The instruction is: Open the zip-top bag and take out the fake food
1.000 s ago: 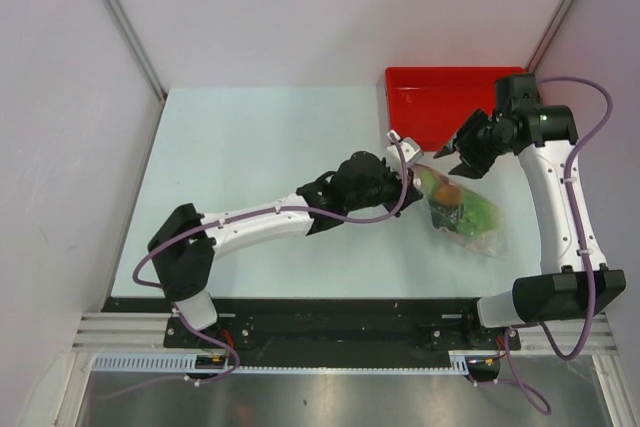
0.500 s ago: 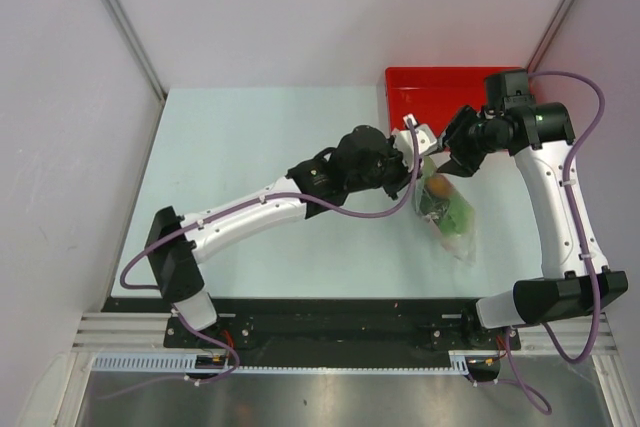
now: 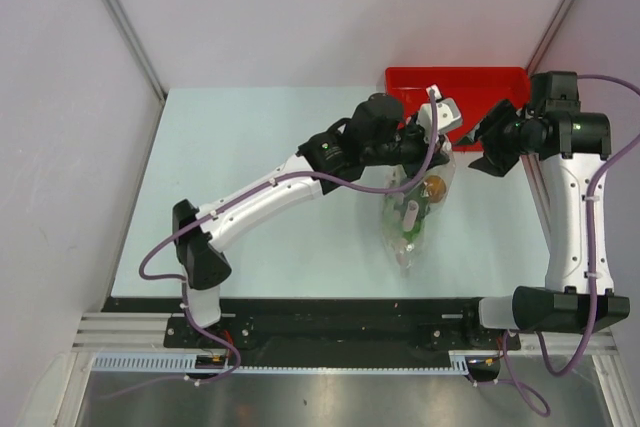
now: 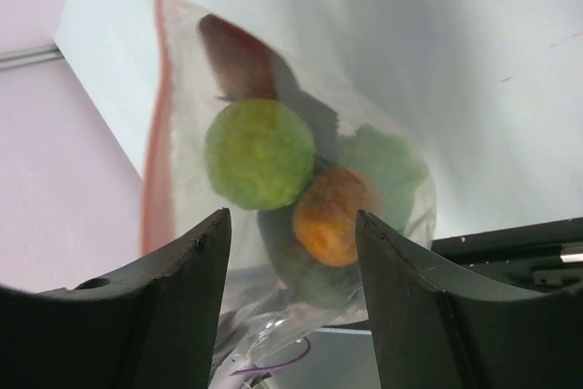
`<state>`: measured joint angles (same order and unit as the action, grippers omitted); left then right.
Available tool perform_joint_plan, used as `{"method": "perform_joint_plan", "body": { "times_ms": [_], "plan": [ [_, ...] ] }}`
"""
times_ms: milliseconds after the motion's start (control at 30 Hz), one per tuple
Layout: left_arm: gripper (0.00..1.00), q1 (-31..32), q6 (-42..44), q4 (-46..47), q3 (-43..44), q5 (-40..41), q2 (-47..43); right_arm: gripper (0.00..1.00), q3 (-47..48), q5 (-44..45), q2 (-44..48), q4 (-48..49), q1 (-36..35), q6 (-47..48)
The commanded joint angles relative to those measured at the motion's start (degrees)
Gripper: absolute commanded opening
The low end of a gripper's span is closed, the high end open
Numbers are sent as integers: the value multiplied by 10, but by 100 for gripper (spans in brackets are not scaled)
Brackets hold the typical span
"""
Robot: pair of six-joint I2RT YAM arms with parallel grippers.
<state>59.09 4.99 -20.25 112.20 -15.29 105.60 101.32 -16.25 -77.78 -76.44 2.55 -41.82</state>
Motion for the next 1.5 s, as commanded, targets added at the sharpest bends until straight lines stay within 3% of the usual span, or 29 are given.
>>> {"method": "perform_joint_plan", "body": {
  "times_ms": [0, 133, 333, 500, 633, 833, 1067, 1467],
  "plan": [
    [0, -5, 14, -11, 43, -71, 28, 62, 13, -26, 29, -40, 22, 28],
    [0, -3, -3, -11, 22, -78, 35, 62, 17, -38, 30, -50, 26, 30],
    [0, 13, -18, 38, -78, -18, -12, 57, 37, -45, 24, -103, 24, 31],
    [0, 39, -1, 13, -61, 88, -17, 49, 34, -49, 38, -104, -3, 16],
    [0, 52, -3, -5, -33, 143, -12, 48, 34, -12, 35, -104, -68, -11],
    [0, 67, 6, -27, -6, 206, 0, 48, 22, 2, 44, -104, -79, -10],
    [0, 74, 19, -38, -6, 249, 1, 49, 6, 15, 61, -105, -80, 5],
    [0, 96, 54, 42, -73, 260, -29, 47, -31, -50, 69, -80, -76, -2]
  ]
}}
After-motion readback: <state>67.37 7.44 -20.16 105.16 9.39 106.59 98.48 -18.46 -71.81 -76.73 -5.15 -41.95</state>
